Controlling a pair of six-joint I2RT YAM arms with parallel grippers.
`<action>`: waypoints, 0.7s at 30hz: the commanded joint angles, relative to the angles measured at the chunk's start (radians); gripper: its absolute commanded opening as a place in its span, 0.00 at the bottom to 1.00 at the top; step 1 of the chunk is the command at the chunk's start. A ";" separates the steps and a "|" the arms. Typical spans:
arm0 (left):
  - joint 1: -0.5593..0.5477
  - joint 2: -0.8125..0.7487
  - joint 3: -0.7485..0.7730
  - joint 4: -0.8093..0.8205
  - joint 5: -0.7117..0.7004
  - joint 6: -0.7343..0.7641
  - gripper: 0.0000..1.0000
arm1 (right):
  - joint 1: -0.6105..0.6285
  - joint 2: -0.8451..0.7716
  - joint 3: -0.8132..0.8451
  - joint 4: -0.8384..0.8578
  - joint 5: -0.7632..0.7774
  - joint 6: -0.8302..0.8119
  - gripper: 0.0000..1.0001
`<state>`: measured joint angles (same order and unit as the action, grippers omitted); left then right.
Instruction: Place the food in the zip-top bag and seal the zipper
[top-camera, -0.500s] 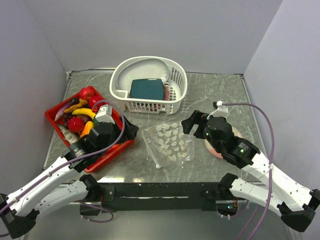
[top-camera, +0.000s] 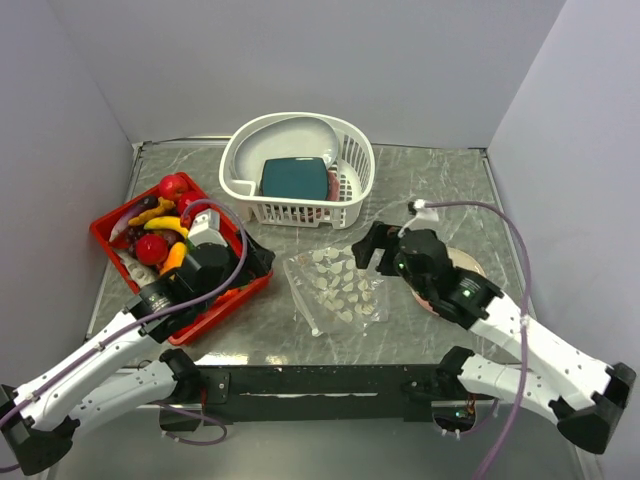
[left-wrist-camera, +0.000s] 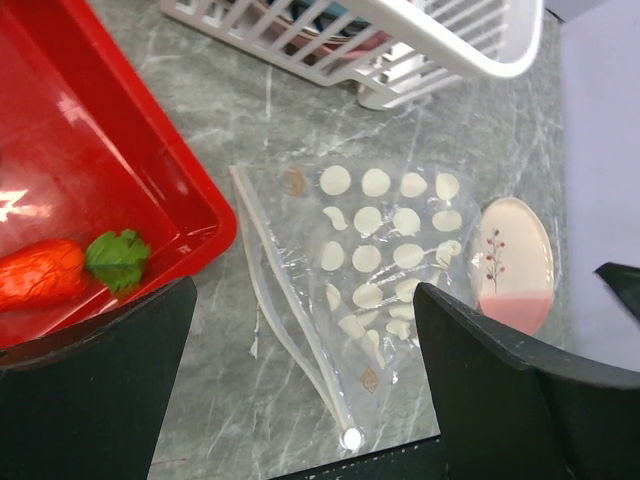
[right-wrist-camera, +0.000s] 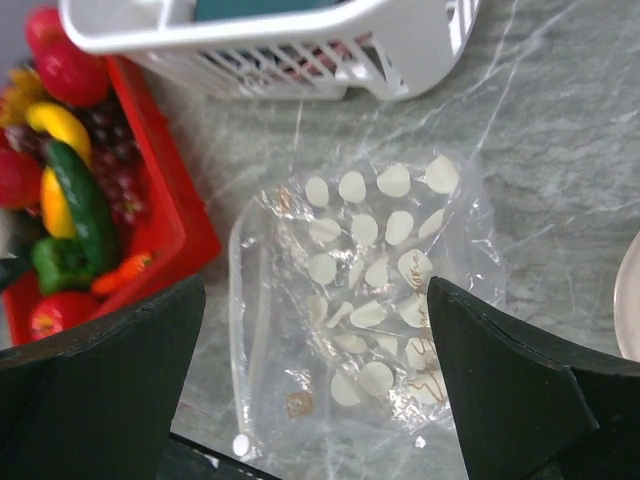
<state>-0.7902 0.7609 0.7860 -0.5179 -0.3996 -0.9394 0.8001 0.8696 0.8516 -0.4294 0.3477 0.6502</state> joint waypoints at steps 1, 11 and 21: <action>0.008 -0.023 0.021 -0.069 -0.074 -0.073 0.97 | 0.043 0.146 0.072 0.034 -0.046 -0.058 0.99; 0.011 -0.058 -0.080 -0.103 -0.071 -0.213 0.97 | 0.209 0.543 0.288 -0.017 -0.016 -0.122 0.85; 0.012 -0.064 -0.123 -0.091 -0.068 -0.236 0.97 | 0.321 0.790 0.405 -0.108 0.051 -0.147 0.79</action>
<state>-0.7837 0.7109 0.6605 -0.6147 -0.4648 -1.1461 1.1042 1.6176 1.1976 -0.4854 0.3389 0.5232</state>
